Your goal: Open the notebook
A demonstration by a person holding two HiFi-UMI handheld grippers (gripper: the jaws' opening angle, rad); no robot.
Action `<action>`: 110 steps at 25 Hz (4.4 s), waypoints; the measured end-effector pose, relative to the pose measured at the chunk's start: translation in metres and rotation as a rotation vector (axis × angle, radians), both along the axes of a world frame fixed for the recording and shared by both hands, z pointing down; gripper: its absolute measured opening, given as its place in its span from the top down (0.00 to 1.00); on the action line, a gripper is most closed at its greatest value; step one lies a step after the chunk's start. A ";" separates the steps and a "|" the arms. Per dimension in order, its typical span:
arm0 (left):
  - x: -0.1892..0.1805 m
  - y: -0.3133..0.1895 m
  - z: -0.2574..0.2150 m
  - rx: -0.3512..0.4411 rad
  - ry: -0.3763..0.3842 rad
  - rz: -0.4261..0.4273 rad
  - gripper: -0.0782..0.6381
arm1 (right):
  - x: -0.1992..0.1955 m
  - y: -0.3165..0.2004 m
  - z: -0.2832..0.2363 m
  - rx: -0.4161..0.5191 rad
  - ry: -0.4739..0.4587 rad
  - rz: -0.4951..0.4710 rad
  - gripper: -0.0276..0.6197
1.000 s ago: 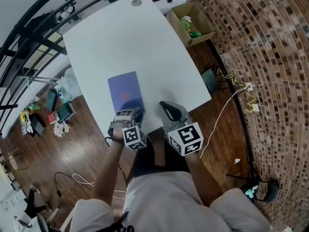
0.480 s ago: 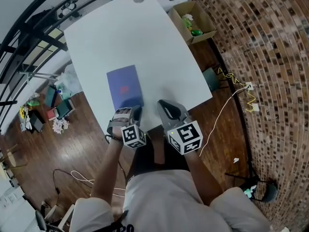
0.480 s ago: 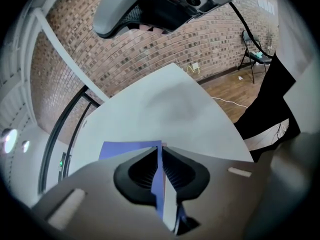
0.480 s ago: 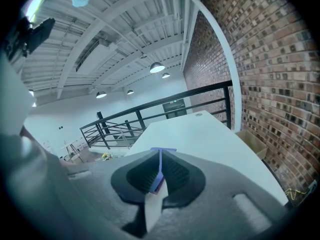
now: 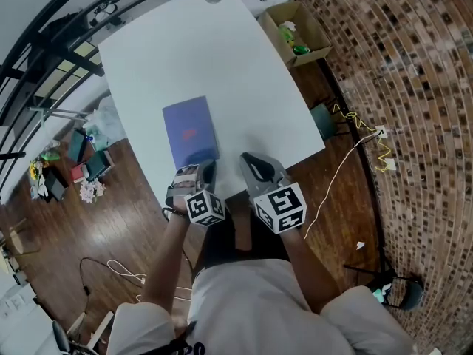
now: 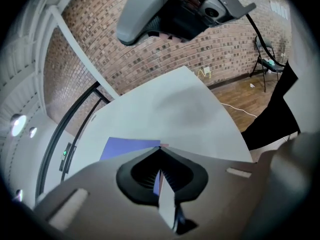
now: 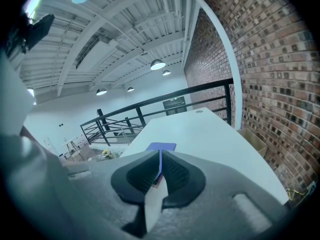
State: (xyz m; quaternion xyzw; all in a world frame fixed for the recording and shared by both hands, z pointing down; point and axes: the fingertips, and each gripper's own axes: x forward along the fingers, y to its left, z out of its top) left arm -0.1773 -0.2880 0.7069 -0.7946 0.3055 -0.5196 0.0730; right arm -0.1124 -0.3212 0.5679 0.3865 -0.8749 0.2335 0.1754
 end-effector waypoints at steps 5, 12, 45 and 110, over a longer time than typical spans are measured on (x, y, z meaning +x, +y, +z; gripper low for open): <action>-0.004 -0.003 -0.012 0.027 0.078 -0.080 0.87 | -0.019 0.006 0.044 0.019 0.176 -0.185 0.96; -0.015 -0.009 -0.030 0.088 0.167 -0.209 0.87 | -0.061 -0.002 0.088 0.081 0.349 -0.514 0.94; -0.053 -0.012 -0.027 0.102 0.254 -0.407 0.79 | -0.123 0.007 0.104 0.118 0.314 -0.705 0.97; -0.174 0.134 -0.175 0.331 0.911 -1.178 0.55 | -0.054 0.079 -0.016 0.225 0.083 -0.312 0.97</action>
